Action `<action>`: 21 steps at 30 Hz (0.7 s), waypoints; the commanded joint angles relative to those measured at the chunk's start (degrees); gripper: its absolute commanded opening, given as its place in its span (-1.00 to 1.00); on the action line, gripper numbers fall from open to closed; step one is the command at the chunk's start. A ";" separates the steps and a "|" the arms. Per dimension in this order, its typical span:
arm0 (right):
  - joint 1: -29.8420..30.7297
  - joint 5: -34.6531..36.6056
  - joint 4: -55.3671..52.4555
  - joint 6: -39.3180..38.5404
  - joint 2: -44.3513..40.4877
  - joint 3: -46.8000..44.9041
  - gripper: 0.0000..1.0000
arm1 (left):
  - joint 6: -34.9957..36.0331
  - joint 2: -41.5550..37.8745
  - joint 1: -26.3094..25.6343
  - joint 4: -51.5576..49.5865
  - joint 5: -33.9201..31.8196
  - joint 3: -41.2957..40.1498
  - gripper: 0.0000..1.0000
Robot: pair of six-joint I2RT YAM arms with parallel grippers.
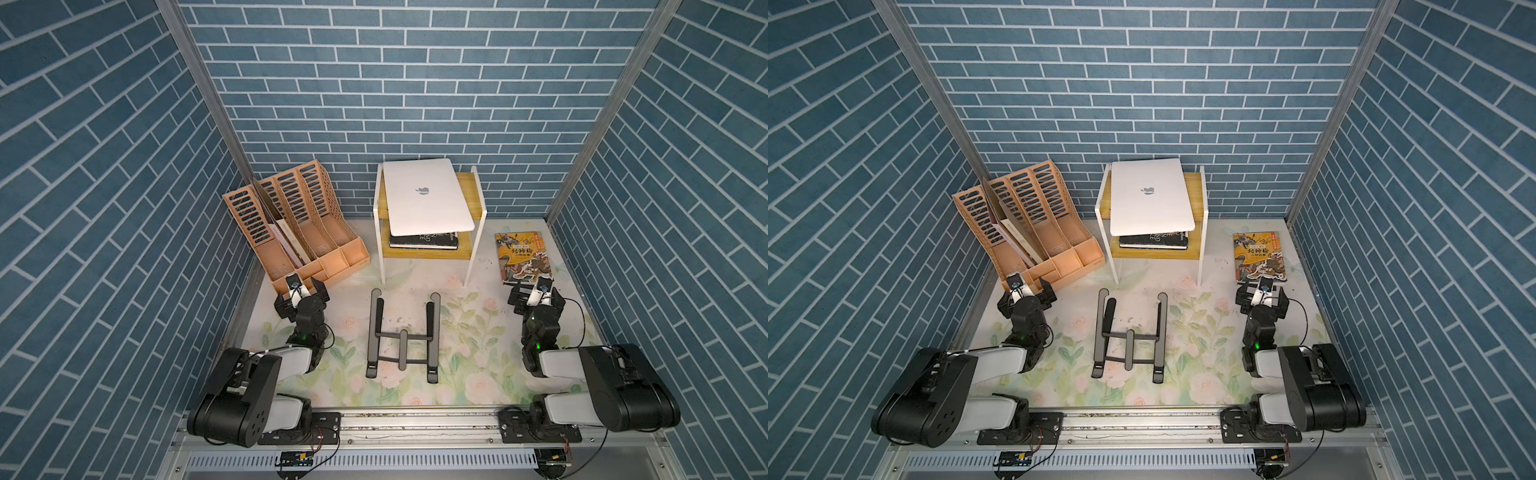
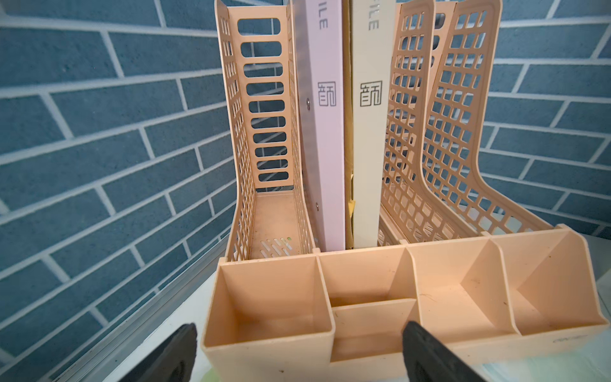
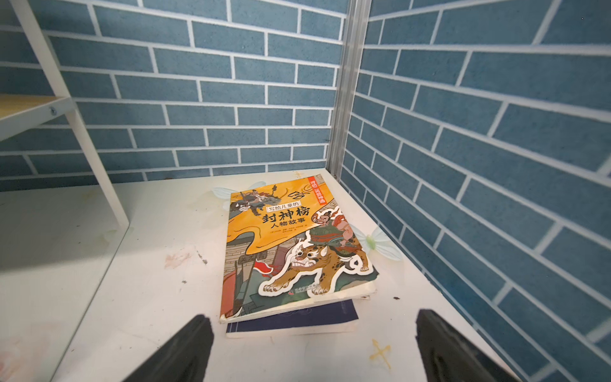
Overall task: Close the laptop lid and set it aside
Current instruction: Reset both arms
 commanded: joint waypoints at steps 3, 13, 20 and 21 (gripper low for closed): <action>-0.17 -3.65 4.31 -1.37 3.22 1.31 0.99 | 5.71 1.06 0.57 5.31 3.86 -0.62 0.99; -0.63 -5.66 1.87 -1.13 4.12 3.04 0.99 | 5.98 8.66 4.44 20.94 13.78 -4.76 0.99; -2.00 -8.29 5.25 -0.46 7.04 1.96 0.99 | 5.34 10.51 6.14 21.11 15.82 -3.69 0.99; -2.23 -8.44 5.90 -0.25 6.96 2.02 0.99 | 4.81 9.88 6.19 19.35 16.09 -3.39 0.99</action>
